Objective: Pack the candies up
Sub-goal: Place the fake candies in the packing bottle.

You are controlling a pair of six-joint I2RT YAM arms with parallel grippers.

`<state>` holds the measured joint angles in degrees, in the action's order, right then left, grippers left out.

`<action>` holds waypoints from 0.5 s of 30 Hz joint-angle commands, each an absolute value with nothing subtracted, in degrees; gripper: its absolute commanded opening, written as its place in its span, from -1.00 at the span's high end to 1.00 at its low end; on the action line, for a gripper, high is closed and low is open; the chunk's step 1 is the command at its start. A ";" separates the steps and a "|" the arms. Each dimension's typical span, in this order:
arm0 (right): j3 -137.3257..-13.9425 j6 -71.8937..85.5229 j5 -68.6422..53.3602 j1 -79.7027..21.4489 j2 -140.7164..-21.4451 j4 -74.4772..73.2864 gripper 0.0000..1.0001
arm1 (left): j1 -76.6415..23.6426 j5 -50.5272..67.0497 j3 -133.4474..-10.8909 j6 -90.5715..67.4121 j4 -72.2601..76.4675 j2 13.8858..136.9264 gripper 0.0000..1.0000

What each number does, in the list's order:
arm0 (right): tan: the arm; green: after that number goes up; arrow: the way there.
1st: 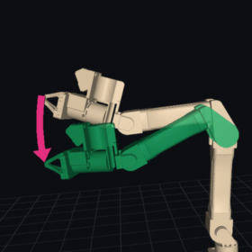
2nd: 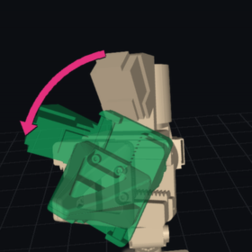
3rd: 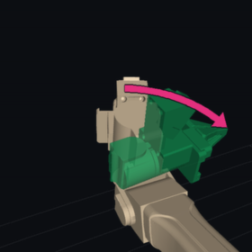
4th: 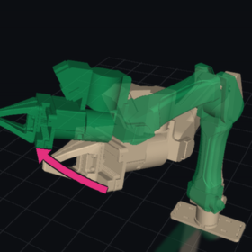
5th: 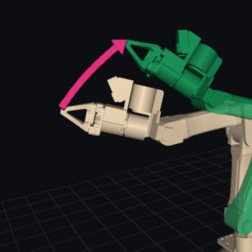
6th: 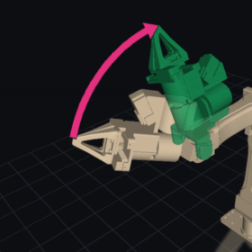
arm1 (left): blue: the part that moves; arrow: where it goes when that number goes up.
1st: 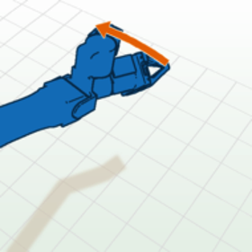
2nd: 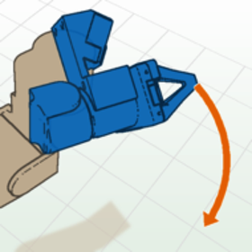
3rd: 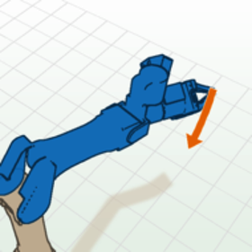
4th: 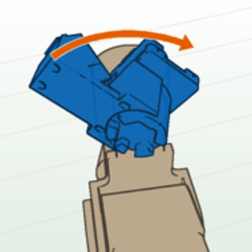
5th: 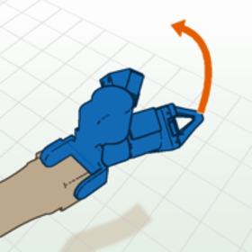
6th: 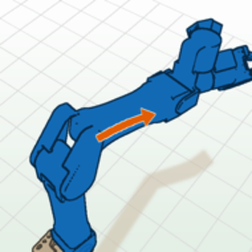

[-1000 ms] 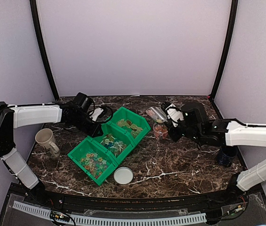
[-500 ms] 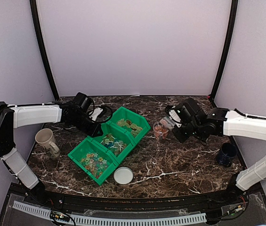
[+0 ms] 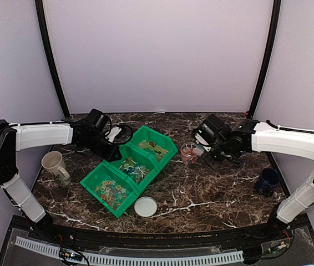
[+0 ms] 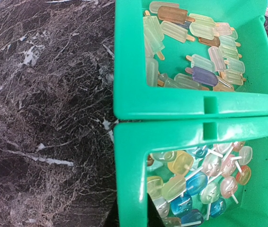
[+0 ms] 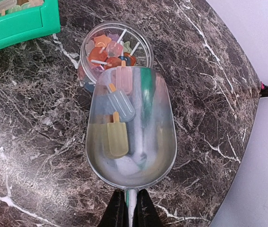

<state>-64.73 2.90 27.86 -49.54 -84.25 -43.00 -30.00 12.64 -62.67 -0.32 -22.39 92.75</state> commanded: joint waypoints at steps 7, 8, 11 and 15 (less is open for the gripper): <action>-71.88 3.63 29.83 -49.22 -88.82 -50.04 1.00 | -29.67 16.43 -63.72 -2.00 -19.11 89.37 1.00; -72.57 3.76 29.99 -49.22 -89.18 -50.69 1.00 | -29.67 16.37 -63.72 -1.97 -19.09 89.34 1.00; -74.27 3.78 30.05 -49.22 -90.26 -52.42 1.00 | -29.68 16.31 -63.72 -1.93 -19.07 89.37 1.00; -75.93 3.65 30.69 -49.22 -90.94 -54.11 1.00 | -29.62 16.26 -63.72 -1.93 -19.16 89.46 1.00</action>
<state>-73.17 2.98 28.60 -49.54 -90.41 -51.46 -30.00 12.67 -62.67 -0.34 -22.39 92.75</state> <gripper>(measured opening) 0.084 0.096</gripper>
